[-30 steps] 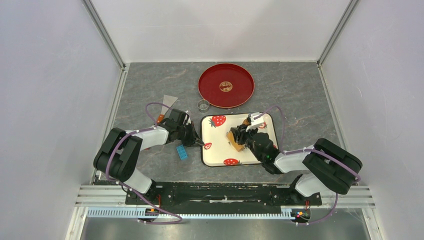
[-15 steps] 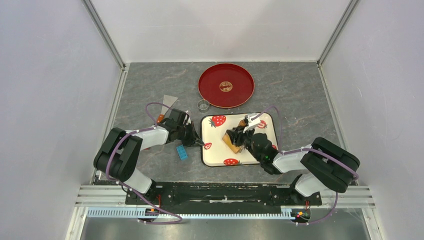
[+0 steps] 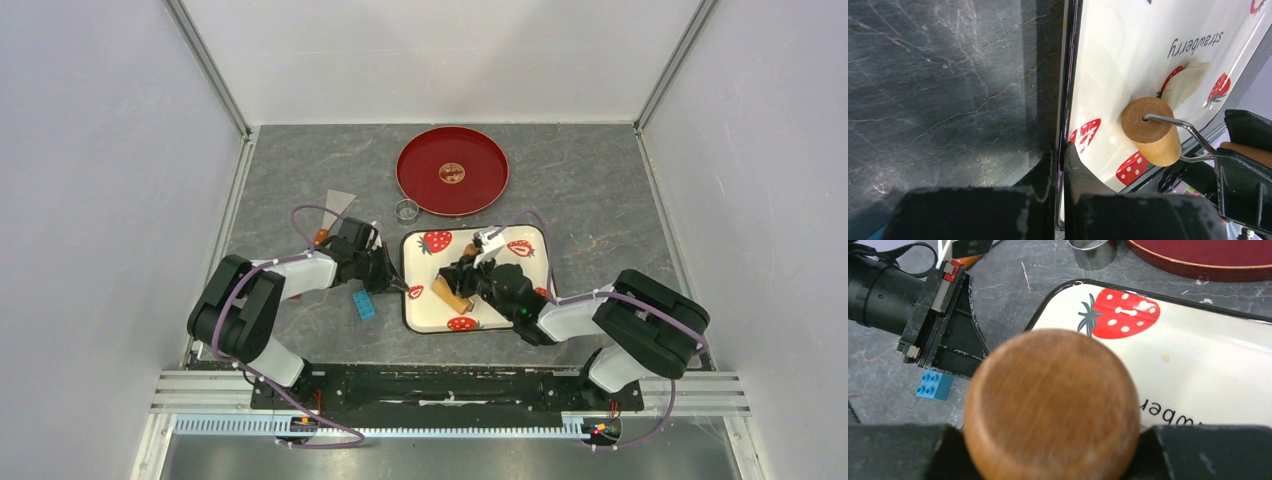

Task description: Roll out the dumpling wrappers from the dough

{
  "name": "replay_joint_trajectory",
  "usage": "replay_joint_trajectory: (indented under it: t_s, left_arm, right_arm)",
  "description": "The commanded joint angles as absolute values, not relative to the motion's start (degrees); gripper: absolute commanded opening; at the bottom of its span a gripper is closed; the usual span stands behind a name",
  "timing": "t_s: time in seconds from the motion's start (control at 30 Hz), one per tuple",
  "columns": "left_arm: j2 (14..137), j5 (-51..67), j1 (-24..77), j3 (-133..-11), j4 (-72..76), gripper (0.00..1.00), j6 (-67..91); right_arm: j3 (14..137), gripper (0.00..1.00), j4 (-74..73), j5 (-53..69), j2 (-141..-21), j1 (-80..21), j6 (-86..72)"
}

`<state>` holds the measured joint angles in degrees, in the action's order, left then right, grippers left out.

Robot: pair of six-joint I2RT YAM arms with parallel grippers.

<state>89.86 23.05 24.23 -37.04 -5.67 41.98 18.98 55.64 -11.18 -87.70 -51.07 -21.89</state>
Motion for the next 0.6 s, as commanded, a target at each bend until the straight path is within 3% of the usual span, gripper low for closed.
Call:
replay_joint_trajectory:
  t_s: [0.0, 0.1, 0.13, 0.2, 0.27, 0.33, 0.43, 0.57]
  left_arm:
    - [92.02, 10.48, 23.34, -34.11, -15.99, 0.02, 39.45]
    - [86.79, 9.78, 23.34, -34.58, -16.44, 0.03, 38.75]
    - [84.56, 9.52, 23.37, -34.86, -16.44, 0.08, 38.33]
    - [80.69, 9.30, 23.38, -35.50, -16.46, 0.25, 37.48]
    - [76.89, 9.40, 23.38, -36.25, -17.02, 0.50, 36.90]
    - [73.51, 9.95, 23.40, -37.11, -17.46, 0.65, 36.10]
    - [69.61, 12.15, 23.40, -38.69, -17.35, 0.74, 34.16]
    - [66.57, 18.18, 23.42, -40.39, -15.48, 0.77, 30.79]
  right_arm:
    - [24.23, 0.00, 27.88, -10.66, -87.59, -51.51, -14.48]
    - [29.24, 0.00, 23.06, -10.21, -84.99, -51.50, -13.81]
    - [30.50, 0.00, 21.82, -10.15, -84.31, -51.50, -13.77]
    - [32.88, 0.00, 19.31, -9.64, -82.93, -51.50, -13.38]
    - [34.34, 0.00, 17.37, -9.18, -81.75, -51.42, -13.00]
    - [35.68, 0.00, 15.67, -8.36, -80.80, -51.27, -12.50]
    - [36.98, 0.00, 13.84, -6.54, -79.49, -50.69, -11.96]
    - [37.02, 0.00, 12.95, -4.65, -76.53, -48.65, -14.33]
